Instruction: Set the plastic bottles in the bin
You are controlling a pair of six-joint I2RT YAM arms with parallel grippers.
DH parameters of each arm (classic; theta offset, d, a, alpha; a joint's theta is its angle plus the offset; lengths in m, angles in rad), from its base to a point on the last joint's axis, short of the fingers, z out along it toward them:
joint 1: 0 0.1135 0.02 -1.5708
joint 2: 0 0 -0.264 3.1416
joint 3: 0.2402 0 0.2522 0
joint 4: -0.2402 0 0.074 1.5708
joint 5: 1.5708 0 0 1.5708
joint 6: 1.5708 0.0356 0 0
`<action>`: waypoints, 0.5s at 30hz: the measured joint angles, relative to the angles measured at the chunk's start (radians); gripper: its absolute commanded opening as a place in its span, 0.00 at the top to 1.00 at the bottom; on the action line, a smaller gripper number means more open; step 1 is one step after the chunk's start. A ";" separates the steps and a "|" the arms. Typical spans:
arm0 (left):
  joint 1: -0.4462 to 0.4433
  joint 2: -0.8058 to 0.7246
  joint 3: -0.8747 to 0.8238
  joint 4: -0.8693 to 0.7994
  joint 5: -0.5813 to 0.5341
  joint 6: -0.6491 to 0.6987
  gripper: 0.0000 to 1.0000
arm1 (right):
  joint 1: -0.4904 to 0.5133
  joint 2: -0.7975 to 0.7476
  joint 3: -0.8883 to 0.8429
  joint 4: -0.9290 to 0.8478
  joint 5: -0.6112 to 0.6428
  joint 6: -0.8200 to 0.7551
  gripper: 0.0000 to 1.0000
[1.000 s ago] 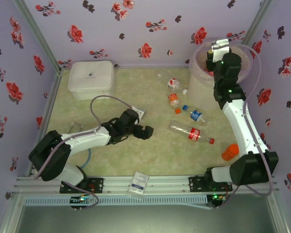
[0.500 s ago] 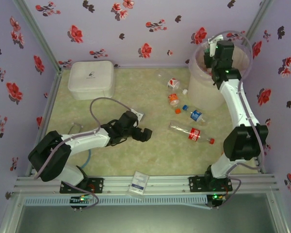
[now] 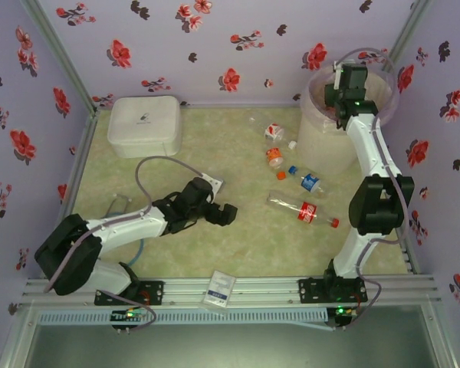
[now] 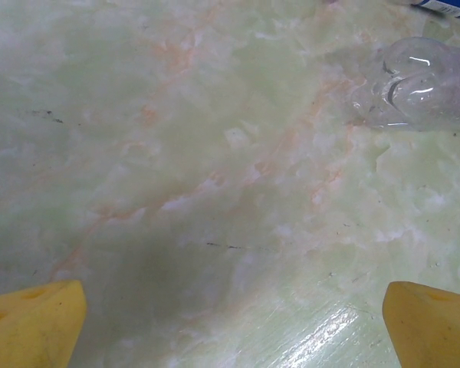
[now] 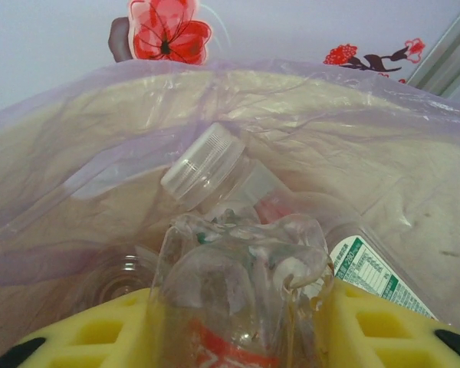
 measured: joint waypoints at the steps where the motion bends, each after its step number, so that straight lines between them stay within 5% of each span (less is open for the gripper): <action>1: 0.001 -0.003 0.000 0.000 0.000 0.000 0.00 | 0.000 0.001 0.003 -0.001 -0.005 0.014 0.39; 10: 0.005 -0.006 0.000 -0.006 0.000 0.000 0.00 | 0.001 0.002 0.040 -0.127 -0.051 0.092 0.01; 15: 0.009 -0.008 0.019 -0.043 0.005 0.001 0.00 | 0.001 -0.035 0.066 -0.153 -0.074 0.119 0.01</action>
